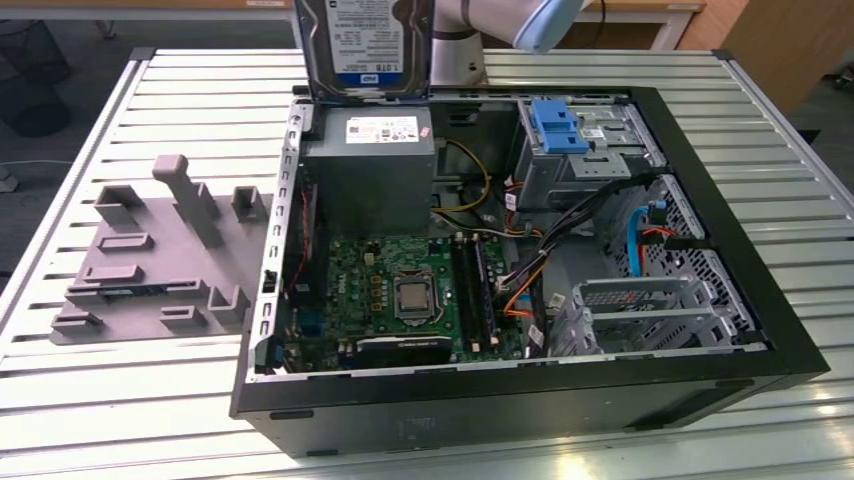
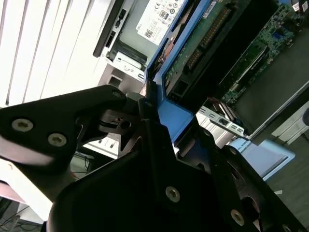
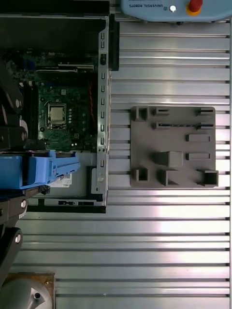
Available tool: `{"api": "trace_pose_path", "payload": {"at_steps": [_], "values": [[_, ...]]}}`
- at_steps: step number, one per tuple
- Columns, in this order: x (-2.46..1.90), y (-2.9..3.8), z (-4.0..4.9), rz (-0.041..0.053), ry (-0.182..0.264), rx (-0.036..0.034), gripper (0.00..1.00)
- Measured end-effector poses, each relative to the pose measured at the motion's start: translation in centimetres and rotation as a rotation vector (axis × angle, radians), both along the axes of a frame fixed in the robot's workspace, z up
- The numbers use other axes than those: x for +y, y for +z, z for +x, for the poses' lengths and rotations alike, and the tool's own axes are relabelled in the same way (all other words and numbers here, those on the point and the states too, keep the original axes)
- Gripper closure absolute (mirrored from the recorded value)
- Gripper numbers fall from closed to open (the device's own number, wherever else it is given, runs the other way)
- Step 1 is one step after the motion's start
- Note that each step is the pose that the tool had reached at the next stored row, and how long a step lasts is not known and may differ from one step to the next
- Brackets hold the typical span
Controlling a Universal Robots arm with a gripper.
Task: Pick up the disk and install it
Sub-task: 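Pick up the disk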
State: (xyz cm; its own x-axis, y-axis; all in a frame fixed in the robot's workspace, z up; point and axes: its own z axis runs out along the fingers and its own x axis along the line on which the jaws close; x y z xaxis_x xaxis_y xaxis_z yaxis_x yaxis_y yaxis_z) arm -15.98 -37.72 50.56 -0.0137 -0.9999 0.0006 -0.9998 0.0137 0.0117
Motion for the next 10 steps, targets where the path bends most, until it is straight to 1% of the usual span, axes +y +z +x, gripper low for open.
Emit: {"api": "trace_pose_path", "payload": {"at_steps": [4,10], "values": [[-1.15,-0.01,0.0,-0.0017,0.0,0.0001,0.63],[-3.03,-0.04,0.0,-0.0036,0.0,0.0,0.63]]}}
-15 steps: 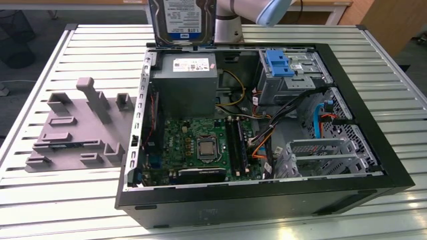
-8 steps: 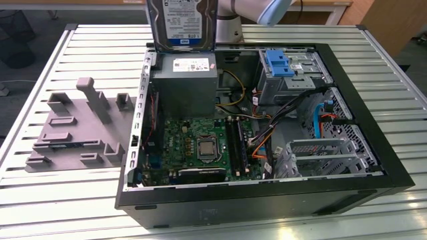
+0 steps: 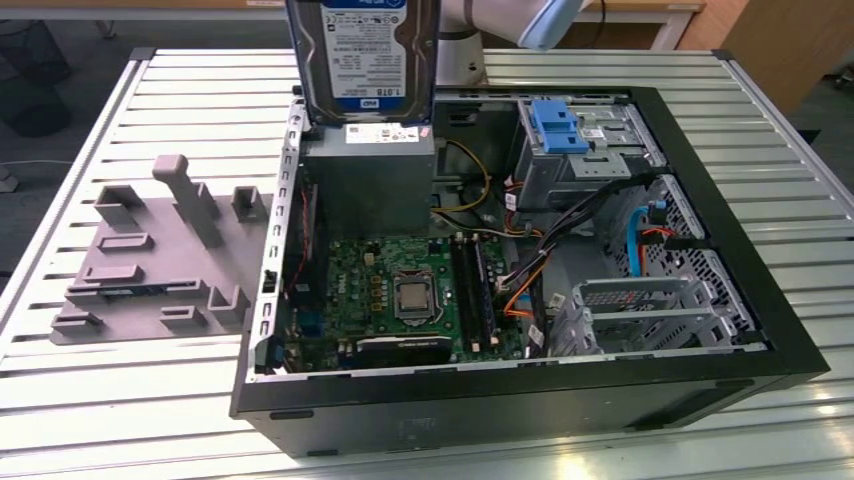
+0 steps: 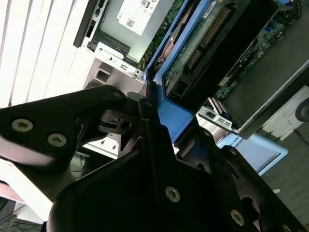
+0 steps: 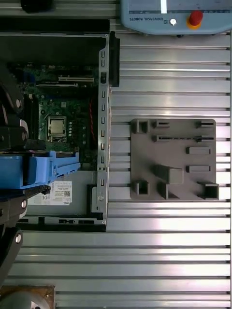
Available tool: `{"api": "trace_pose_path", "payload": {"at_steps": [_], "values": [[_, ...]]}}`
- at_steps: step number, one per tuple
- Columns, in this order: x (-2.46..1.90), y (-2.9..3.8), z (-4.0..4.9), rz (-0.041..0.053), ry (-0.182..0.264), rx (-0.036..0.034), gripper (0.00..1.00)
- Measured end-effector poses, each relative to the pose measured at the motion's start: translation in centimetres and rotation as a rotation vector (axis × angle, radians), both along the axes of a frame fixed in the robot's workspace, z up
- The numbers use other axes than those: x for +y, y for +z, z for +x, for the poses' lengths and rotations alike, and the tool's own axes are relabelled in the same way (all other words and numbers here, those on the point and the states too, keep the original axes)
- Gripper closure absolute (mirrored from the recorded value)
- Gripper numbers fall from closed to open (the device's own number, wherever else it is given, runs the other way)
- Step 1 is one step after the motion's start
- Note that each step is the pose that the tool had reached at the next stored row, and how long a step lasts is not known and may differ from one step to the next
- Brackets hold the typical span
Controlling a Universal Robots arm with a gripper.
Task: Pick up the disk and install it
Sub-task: 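Pick up the disk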
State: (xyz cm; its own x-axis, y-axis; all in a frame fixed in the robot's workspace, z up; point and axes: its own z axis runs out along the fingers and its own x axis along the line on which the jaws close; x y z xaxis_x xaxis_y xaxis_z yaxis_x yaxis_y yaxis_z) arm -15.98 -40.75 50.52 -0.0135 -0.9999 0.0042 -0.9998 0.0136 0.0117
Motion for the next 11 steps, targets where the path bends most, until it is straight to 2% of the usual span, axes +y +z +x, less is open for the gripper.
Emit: {"api": "trace_pose_path", "payload": {"at_steps": [3,4,9,11], "values": [[-0.86,-0.01,0.0,-0.0014,0.0,0.0,0.63],[-1.02,-0.01,0.0,-0.0024,0.0,0.0,0.63],[-1.26,-0.01,0.08,-0.0087,0.0,0.0001,0.63],[-1.31,-0.01,0.42,-0.009,0.0,0.0001,0.63]]}}
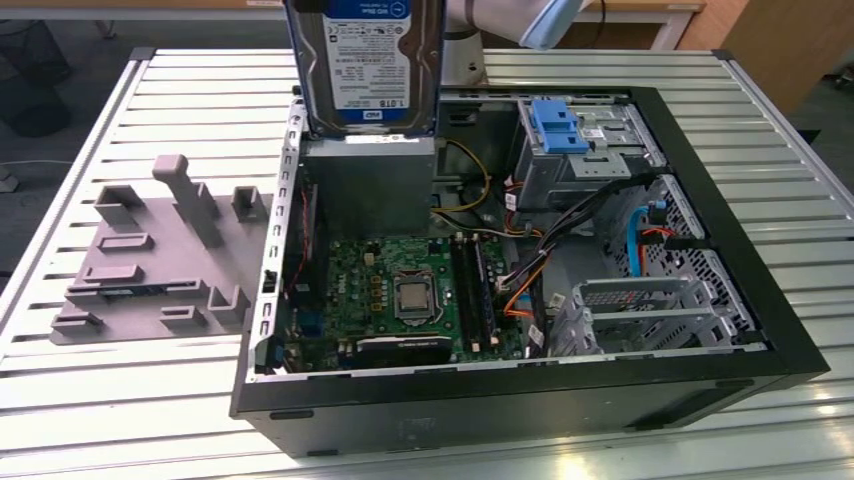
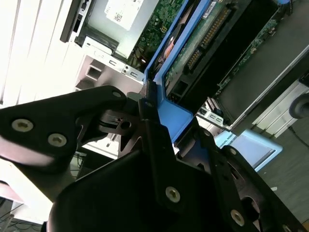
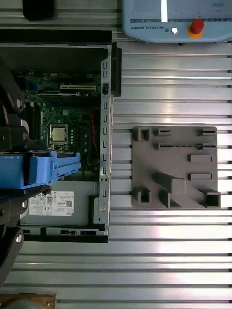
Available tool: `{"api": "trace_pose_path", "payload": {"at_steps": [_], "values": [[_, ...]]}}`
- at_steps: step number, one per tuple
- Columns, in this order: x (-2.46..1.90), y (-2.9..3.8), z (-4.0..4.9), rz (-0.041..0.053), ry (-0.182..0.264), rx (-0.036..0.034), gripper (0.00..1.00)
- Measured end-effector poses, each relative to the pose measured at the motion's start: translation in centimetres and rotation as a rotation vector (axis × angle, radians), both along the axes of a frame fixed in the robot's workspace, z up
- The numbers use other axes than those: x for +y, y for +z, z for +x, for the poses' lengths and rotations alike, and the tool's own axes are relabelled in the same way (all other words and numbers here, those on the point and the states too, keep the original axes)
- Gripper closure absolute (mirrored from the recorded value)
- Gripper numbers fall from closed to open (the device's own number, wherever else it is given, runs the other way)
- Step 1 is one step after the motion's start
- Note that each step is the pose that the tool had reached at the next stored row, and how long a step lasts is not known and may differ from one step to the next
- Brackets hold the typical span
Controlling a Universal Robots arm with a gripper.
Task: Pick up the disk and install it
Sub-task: 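Pick up the disk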
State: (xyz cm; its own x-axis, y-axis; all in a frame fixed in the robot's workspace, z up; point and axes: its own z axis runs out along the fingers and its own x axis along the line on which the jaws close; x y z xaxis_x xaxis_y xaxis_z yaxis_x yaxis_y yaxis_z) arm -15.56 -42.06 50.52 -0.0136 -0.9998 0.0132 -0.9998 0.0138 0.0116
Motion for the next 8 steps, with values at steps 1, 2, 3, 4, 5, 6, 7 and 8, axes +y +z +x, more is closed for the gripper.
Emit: {"api": "trace_pose_path", "payload": {"at_steps": [1,2,3,4,5,6,7,8], "values": [[-0.02,0.0,0.25,0.0,0.0,0.0,0.63],[-0.03,0.0,0.53,0.0001,0.0,0.0,0.63],[-0.04,0.0,0.79,0.0001,0.0,0.0,0.63],[-0.04,0.0,1.06,0.0001,0.0,0.0,0.63],[-0.05,-0.01,1.38,0.0002,0.0,-0.0001,0.63],[-0.05,-0.01,1.66,0.0002,0.0,-0.0001,0.63],[-0.06,-0.01,1.94,0.0002,0.0,0.0,0.63],[-0.06,0.0,2.21,0.0001,0.0,-0.0001,0.63]]}}
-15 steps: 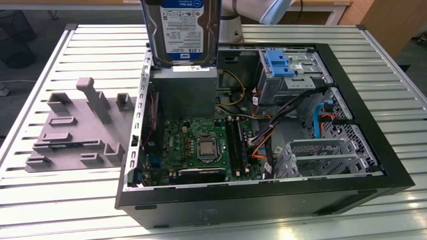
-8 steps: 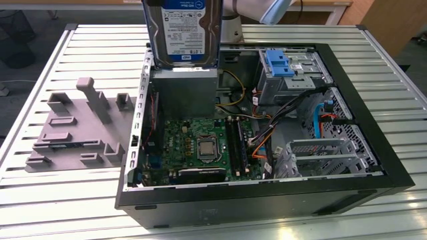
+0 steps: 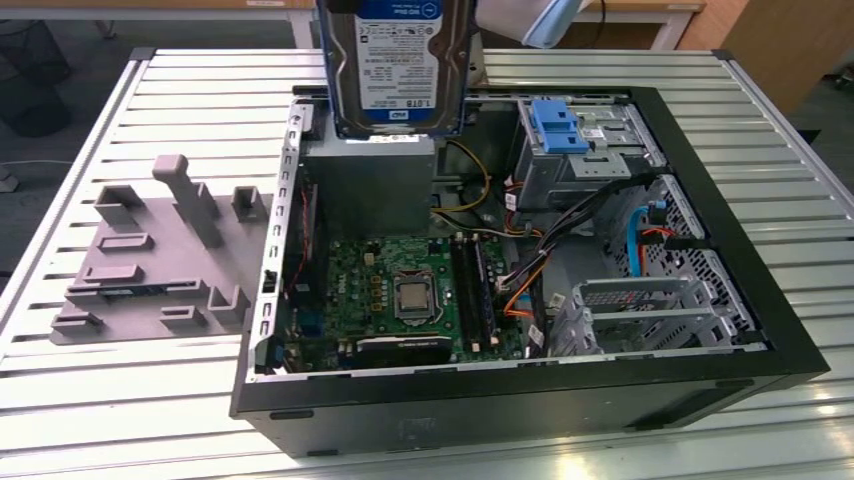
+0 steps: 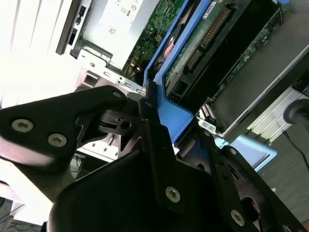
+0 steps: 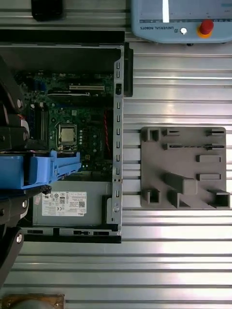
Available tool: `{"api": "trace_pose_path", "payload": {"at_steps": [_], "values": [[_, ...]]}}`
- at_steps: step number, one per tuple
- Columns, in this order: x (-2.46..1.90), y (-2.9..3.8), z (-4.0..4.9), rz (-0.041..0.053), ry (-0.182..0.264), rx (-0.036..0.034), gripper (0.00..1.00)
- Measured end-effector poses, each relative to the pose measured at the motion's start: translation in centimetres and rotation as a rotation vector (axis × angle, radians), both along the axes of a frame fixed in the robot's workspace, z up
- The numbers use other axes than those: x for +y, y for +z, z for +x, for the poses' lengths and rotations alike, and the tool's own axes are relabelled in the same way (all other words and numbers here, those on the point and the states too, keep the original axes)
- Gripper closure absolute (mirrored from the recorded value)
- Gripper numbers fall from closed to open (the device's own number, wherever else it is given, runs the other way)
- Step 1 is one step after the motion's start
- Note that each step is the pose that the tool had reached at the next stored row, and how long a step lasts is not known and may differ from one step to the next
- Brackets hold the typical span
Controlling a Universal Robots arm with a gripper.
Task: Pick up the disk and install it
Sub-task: 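Pick up the disk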
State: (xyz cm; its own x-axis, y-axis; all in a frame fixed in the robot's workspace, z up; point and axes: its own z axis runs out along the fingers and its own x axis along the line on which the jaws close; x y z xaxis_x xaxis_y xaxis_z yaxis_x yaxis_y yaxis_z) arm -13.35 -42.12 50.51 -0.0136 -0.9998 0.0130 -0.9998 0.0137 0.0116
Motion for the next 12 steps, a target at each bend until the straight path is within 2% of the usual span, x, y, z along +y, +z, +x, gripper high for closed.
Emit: {"api": "trace_pose_path", "payload": {"at_steps": [3,9,10,12], "values": [[0.0,0.0,0.68,0.0,0.0,0.0,0.63],[-0.03,0.0,0.78,-0.0003,0.0,0.0001,0.63],[-0.16,0.0,0.78,-0.0007,0.0,0.0001,0.63],[-0.8,-0.03,0.77,-0.0006,0.0,-0.0001,0.63]]}}
